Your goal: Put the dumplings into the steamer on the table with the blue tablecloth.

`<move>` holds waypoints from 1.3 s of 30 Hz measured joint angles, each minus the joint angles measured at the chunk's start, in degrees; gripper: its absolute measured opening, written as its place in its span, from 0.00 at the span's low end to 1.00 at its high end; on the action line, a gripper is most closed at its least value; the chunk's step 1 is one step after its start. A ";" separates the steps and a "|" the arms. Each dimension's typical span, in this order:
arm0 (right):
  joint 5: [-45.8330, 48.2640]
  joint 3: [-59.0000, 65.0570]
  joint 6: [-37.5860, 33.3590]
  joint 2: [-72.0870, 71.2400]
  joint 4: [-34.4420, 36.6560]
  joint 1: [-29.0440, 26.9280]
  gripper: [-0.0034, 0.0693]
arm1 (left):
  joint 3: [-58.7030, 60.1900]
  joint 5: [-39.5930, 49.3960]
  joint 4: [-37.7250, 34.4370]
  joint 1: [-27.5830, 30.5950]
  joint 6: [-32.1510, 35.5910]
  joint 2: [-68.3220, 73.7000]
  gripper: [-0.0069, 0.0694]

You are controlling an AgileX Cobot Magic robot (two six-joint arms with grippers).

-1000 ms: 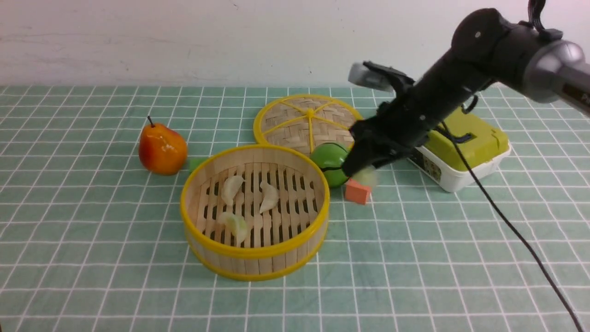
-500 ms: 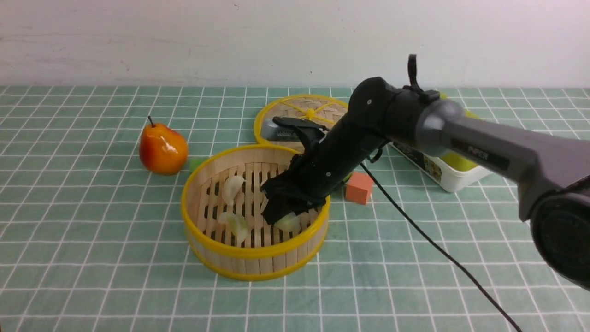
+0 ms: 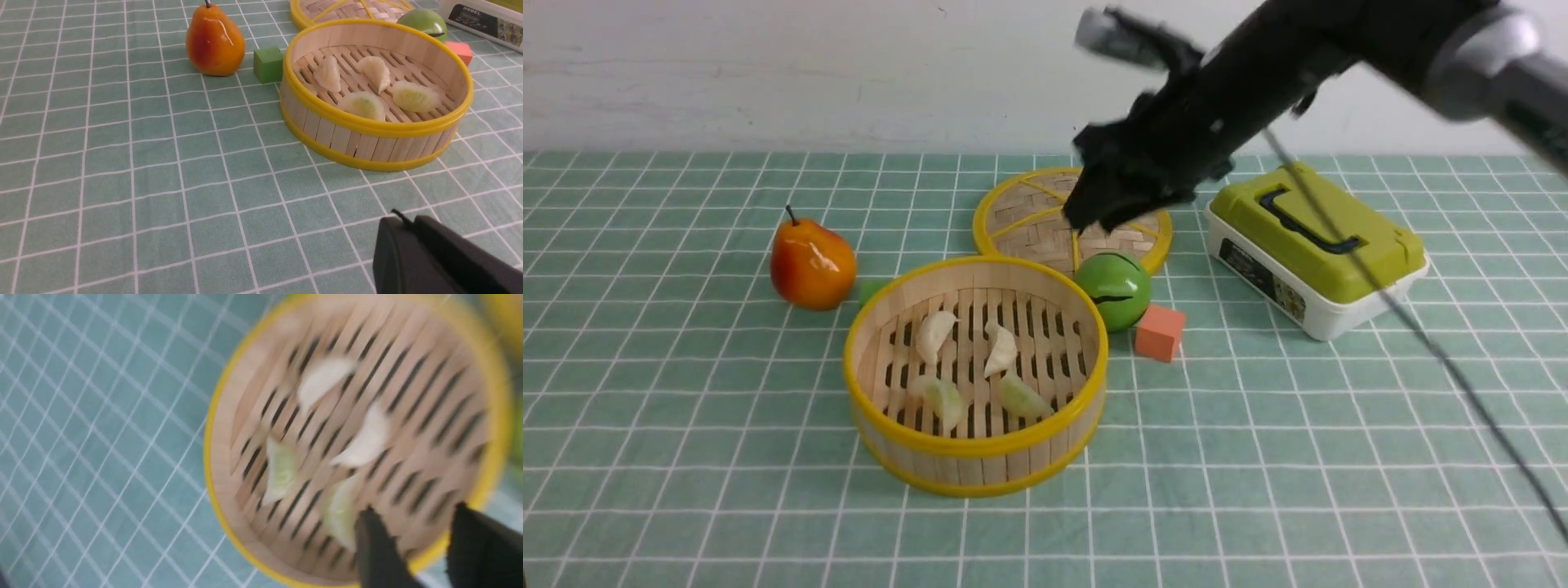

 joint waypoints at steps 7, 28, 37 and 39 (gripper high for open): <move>1.74 1.02 2.18 -24.09 -24.16 -0.81 0.02 | 0.00 0.00 0.00 0.00 0.00 0.00 0.14; -77.79 103.32 12.93 -90.50 -44.99 -0.87 0.03 | 0.00 0.00 0.00 0.00 0.00 0.00 0.16; -101.32 127.01 32.00 -92.12 -45.47 -0.87 0.04 | 0.00 0.00 0.00 0.00 0.00 0.00 0.17; -102.65 127.13 34.79 -92.12 -46.10 -0.87 0.04 | 0.00 0.00 0.00 0.00 0.00 0.00 0.17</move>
